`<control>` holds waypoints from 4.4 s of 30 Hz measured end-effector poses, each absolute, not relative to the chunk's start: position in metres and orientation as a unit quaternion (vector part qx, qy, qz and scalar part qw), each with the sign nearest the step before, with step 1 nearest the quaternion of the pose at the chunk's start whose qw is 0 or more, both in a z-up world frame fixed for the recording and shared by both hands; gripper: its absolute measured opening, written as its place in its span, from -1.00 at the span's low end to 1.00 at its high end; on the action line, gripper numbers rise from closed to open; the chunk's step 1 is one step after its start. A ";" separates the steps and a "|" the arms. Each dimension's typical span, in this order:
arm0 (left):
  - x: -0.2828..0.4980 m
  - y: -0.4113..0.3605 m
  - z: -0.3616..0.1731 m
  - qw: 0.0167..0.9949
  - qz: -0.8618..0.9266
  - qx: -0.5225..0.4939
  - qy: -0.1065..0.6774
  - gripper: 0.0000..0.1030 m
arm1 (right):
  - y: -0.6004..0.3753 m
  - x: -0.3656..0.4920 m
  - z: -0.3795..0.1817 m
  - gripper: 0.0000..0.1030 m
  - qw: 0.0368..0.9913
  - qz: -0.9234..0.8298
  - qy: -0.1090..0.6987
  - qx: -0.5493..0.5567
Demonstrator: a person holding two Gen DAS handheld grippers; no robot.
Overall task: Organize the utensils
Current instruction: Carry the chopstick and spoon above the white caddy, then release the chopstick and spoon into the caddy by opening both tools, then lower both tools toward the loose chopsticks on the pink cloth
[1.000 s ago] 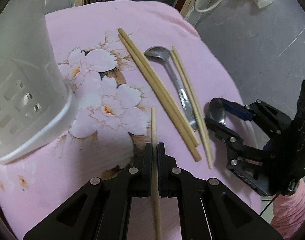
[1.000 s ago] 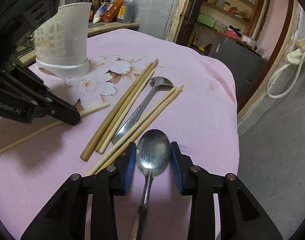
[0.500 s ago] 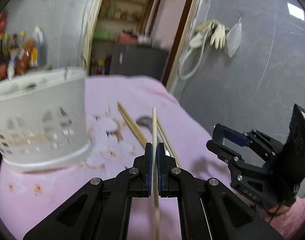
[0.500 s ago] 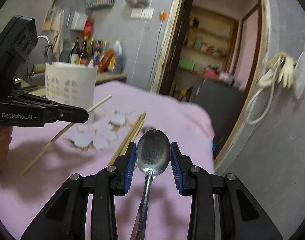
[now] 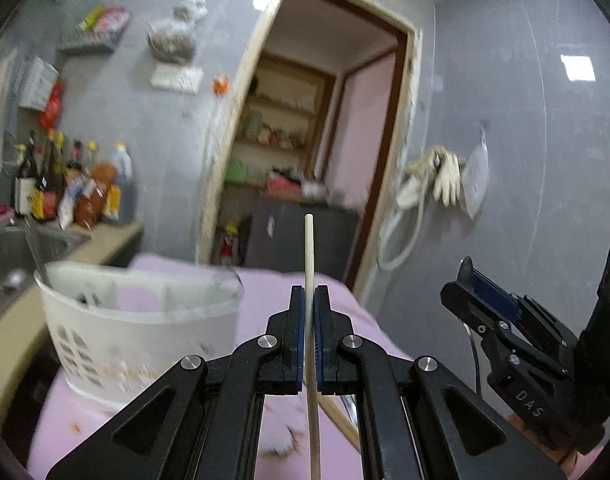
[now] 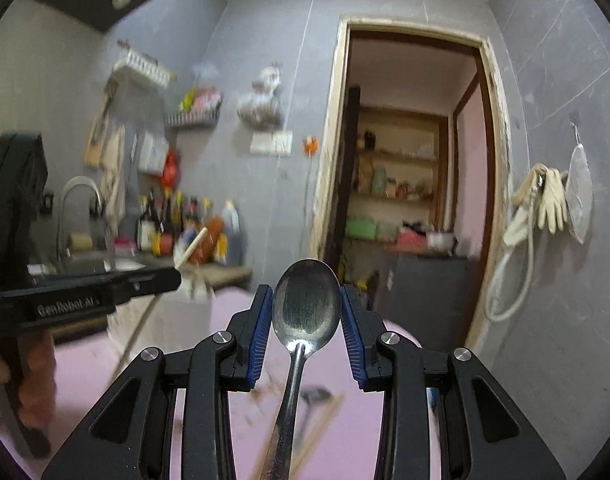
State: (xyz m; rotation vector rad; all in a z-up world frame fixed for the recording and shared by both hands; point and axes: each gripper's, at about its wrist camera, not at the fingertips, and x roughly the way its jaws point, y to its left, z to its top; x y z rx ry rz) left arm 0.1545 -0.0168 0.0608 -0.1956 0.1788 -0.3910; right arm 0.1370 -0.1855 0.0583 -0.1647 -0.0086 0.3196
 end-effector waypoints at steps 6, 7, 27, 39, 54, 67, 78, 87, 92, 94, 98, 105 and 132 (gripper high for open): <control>0.167 0.023 0.087 0.981 -0.153 -0.116 0.036 -0.95 | -0.161 0.158 0.086 -0.39 0.980 0.189 -0.051 -0.041; 0.172 0.033 0.091 0.982 -0.145 -0.121 0.030 -0.95 | -0.158 0.163 0.090 -0.39 0.979 0.196 -0.055 -0.031; 0.247 0.158 0.097 0.979 0.018 -0.204 -0.009 -0.95 | -0.080 0.263 0.099 -0.38 0.960 0.243 -0.081 0.112; 0.257 0.146 0.068 0.980 0.042 -0.192 -0.003 -0.95 | -0.055 0.272 0.061 -0.38 0.974 0.214 -0.056 0.058; 0.244 0.125 0.046 0.986 0.032 -0.163 0.016 -0.95 | -0.056 0.269 0.046 -0.36 0.974 0.225 0.006 0.022; 0.231 0.124 0.035 0.981 -0.017 -0.175 0.078 -0.66 | -0.068 0.255 0.047 -0.31 0.970 0.241 0.039 0.005; 0.204 0.104 0.058 0.984 -0.057 -0.156 0.068 0.00 | -0.119 0.215 0.078 0.39 0.976 0.216 0.002 -0.011; 0.189 0.066 0.068 0.982 -0.113 -0.135 0.071 0.85 | -0.177 0.183 0.085 0.98 0.983 0.183 -0.012 -0.027; 0.186 0.042 0.062 0.975 -0.149 -0.134 0.097 0.89 | -0.207 0.172 0.079 1.00 0.987 0.157 -0.005 -0.038; 0.184 0.031 0.058 0.973 -0.161 -0.127 0.110 0.89 | -0.219 0.170 0.075 1.00 0.988 0.150 0.005 -0.038; 0.186 0.009 0.046 0.965 -0.181 -0.114 0.152 0.90 | -0.236 0.170 0.066 1.00 0.989 0.138 0.031 -0.042; 0.191 -0.027 0.018 0.950 -0.196 -0.081 0.231 0.89 | -0.258 0.177 0.046 1.00 0.988 0.127 0.078 -0.046; 0.267 -0.088 -0.041 0.877 -0.221 -0.060 0.423 -0.34 | -0.270 0.261 -0.030 -0.31 0.918 0.188 0.350 -0.006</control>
